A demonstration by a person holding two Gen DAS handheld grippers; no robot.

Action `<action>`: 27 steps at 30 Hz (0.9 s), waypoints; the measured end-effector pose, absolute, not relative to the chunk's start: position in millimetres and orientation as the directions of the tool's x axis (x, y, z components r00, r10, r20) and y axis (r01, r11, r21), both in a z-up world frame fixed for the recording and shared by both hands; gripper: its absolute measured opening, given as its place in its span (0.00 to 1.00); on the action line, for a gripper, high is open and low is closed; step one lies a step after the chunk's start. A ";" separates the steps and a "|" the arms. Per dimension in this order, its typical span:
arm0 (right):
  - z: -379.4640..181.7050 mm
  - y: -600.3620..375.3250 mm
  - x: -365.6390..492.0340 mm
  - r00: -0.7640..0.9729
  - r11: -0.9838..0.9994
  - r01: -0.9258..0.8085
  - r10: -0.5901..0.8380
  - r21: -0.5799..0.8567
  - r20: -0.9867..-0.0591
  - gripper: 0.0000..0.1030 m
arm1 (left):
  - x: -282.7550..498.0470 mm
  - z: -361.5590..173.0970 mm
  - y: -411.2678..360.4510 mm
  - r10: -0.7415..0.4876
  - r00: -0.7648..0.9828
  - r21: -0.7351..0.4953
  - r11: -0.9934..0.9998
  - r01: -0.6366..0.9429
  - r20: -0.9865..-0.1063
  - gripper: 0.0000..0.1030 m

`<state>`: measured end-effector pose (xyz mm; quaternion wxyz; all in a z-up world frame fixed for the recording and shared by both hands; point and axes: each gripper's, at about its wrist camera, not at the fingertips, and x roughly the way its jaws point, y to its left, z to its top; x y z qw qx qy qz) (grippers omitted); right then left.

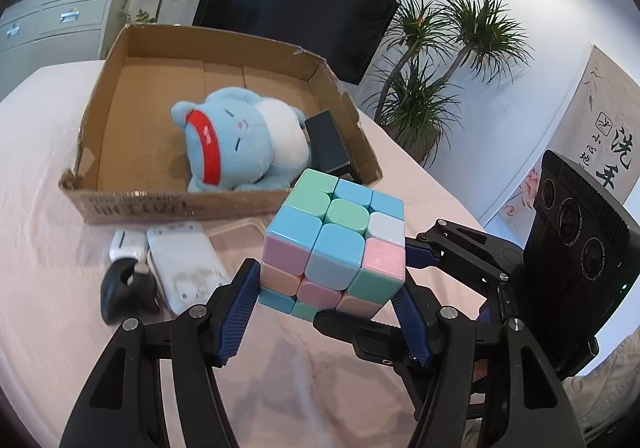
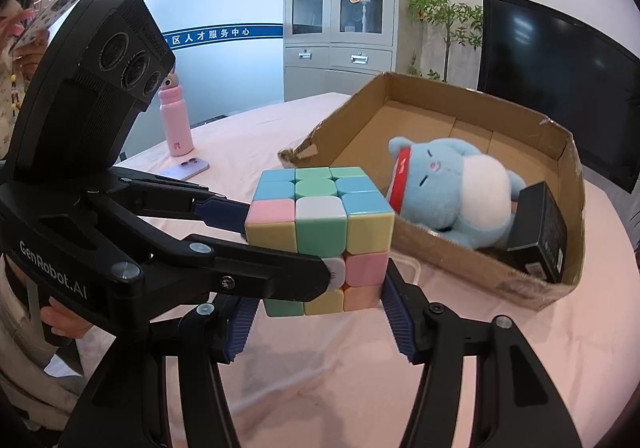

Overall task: Organize objects
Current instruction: 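Lift the cube with the left gripper and lower it into the box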

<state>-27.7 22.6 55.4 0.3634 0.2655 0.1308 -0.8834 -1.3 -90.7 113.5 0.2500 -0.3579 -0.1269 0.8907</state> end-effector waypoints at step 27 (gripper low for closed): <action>75.6 -40.5 -150.2 -0.585 -0.655 0.750 -0.591 -0.092 -0.555 0.53 | -132.8 119.8 -160.4 0.476 -0.645 -0.412 -0.873 -0.263 -0.598 0.60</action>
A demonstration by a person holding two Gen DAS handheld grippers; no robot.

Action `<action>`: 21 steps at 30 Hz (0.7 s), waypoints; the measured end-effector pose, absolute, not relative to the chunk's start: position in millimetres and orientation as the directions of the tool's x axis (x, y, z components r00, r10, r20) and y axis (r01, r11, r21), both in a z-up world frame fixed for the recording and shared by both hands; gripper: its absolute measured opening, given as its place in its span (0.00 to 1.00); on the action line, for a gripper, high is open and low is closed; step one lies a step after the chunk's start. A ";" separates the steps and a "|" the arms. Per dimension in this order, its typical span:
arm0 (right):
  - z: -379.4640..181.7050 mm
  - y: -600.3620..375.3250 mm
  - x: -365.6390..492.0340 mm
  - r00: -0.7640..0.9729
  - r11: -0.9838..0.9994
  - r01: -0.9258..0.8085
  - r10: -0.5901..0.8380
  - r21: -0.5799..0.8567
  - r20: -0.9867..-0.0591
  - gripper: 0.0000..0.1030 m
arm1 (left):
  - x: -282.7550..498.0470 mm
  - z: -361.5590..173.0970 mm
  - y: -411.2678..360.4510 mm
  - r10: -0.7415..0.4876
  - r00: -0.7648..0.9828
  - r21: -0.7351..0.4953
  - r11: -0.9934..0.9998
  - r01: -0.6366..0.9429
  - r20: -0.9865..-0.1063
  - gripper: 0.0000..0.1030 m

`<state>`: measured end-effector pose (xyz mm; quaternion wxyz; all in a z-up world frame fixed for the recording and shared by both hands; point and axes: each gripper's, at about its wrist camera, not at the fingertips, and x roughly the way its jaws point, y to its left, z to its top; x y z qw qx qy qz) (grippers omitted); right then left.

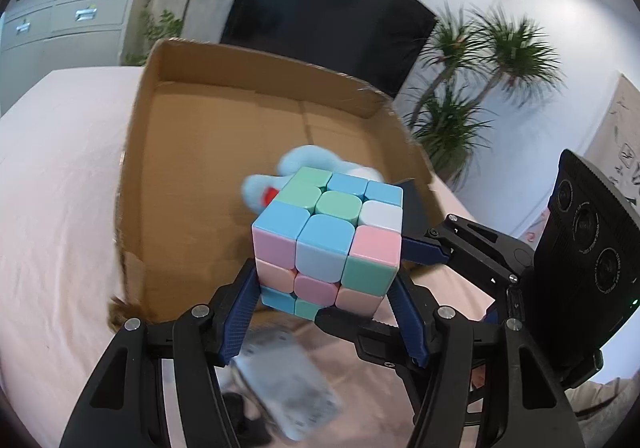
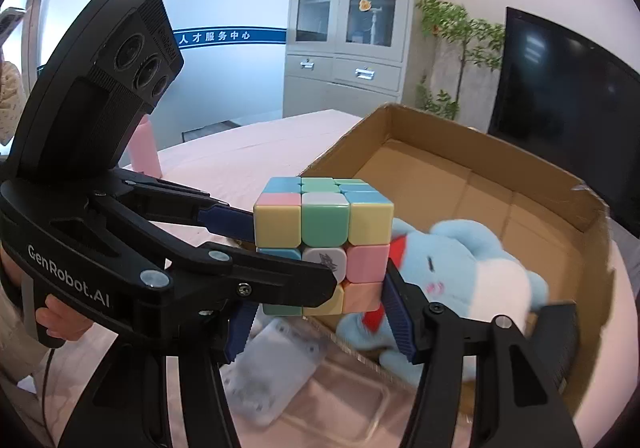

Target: Organize objects

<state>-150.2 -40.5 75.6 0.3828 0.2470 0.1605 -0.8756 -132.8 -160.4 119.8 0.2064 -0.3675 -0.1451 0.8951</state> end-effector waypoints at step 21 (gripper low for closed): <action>43.5 -28.0 -179.5 -0.483 -0.714 0.689 -0.583 0.128 -0.653 0.76 | -116.7 62.8 -208.1 0.339 -0.689 -0.477 -0.879 0.011 -0.640 0.73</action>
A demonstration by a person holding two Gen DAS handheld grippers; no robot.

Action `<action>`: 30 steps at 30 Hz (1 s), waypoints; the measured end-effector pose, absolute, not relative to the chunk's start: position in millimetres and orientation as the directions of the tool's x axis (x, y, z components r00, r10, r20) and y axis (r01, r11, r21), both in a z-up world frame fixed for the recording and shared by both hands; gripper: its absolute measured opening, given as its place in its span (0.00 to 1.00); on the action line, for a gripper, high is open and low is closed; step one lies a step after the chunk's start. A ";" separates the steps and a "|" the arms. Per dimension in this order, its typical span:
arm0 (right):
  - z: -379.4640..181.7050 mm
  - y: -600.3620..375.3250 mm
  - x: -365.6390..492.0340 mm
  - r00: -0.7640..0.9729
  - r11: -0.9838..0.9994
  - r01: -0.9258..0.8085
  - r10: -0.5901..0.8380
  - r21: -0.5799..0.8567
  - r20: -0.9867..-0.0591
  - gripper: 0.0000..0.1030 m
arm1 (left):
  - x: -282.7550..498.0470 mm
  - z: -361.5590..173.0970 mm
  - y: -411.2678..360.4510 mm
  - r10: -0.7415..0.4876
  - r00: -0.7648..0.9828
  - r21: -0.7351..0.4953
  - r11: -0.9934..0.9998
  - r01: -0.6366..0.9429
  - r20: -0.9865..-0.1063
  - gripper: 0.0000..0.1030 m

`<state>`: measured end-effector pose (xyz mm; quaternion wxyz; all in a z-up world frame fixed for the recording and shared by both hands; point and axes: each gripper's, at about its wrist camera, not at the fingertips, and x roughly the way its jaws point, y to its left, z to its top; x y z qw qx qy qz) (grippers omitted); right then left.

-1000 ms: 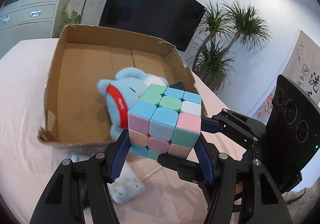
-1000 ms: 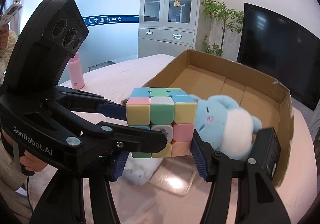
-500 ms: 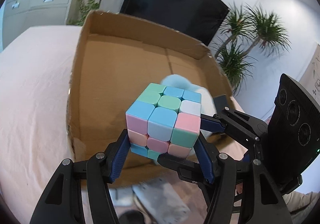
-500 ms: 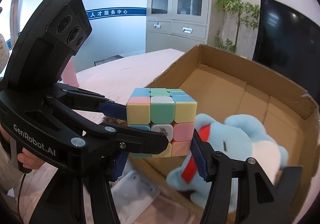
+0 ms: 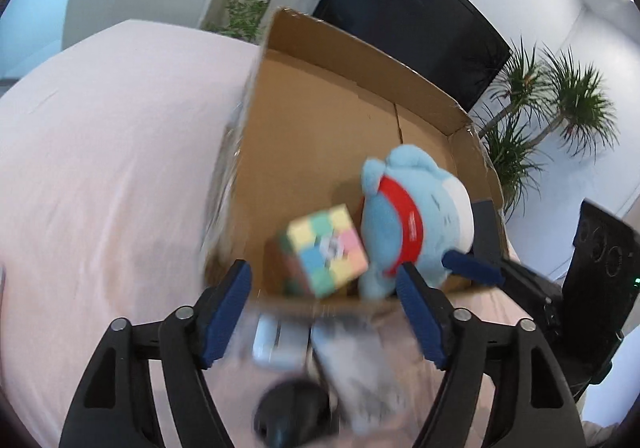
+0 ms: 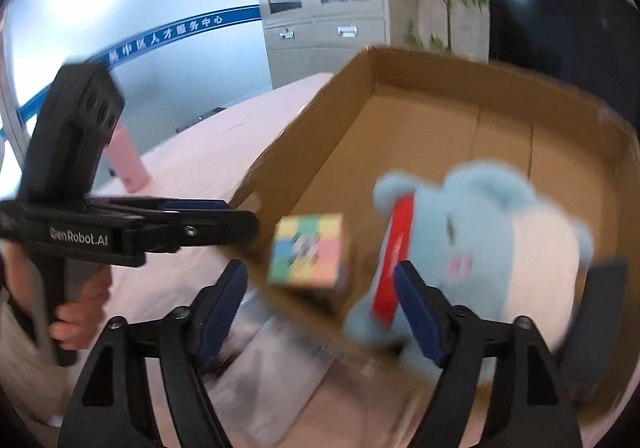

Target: Organize objects

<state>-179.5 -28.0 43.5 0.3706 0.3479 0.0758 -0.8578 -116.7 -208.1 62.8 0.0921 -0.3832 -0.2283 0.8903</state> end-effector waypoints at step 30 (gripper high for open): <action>-15.4 21.7 24.3 -0.416 -0.556 0.831 -0.611 -0.009 -0.673 0.36 | 44.2 13.3 -156.0 0.553 -0.639 -0.676 -0.733 -0.069 -0.534 0.73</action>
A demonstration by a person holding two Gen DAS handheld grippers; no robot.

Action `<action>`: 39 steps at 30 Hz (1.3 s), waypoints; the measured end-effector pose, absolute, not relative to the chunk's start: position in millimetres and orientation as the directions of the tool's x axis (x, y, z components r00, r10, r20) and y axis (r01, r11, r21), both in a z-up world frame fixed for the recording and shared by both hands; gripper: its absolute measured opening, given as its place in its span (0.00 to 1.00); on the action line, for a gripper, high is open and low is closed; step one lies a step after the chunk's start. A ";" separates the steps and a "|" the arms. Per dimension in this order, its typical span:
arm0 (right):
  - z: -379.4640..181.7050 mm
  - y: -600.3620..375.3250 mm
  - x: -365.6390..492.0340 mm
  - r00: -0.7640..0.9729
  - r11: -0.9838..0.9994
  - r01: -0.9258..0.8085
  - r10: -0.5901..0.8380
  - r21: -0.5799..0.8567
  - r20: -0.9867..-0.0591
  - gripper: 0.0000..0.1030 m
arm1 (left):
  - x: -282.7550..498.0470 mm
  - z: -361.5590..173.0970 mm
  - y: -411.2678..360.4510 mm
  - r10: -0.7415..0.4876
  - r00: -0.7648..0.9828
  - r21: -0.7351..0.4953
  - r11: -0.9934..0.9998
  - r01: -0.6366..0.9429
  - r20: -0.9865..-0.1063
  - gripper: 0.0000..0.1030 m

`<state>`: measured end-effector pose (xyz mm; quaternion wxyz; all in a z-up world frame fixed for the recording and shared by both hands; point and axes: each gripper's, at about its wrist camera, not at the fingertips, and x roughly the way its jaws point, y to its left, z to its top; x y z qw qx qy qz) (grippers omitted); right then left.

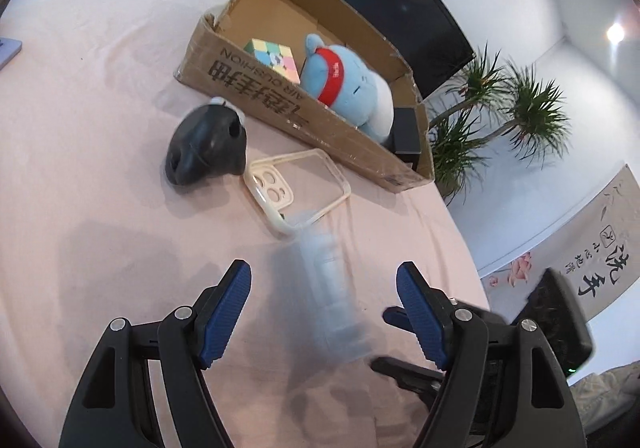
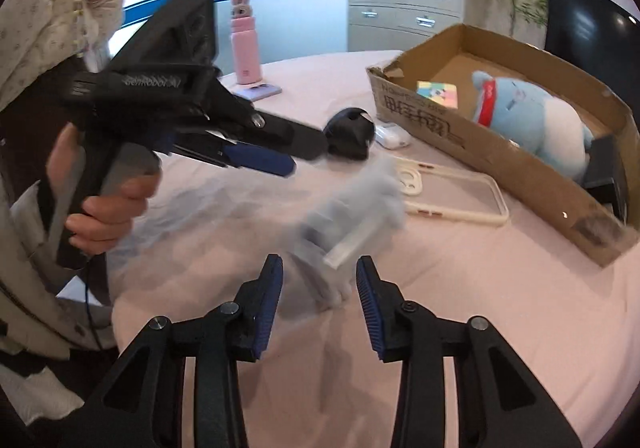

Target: Organize objects

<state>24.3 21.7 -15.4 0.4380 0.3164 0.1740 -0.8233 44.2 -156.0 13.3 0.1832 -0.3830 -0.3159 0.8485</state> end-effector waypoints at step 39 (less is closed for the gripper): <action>-33.7 97.1 -33.3 -0.583 -0.910 0.384 -0.369 0.155 -0.724 0.56 | -4.7 -7.6 -102.6 0.544 -0.458 -0.517 -0.833 -0.197 -0.703 0.73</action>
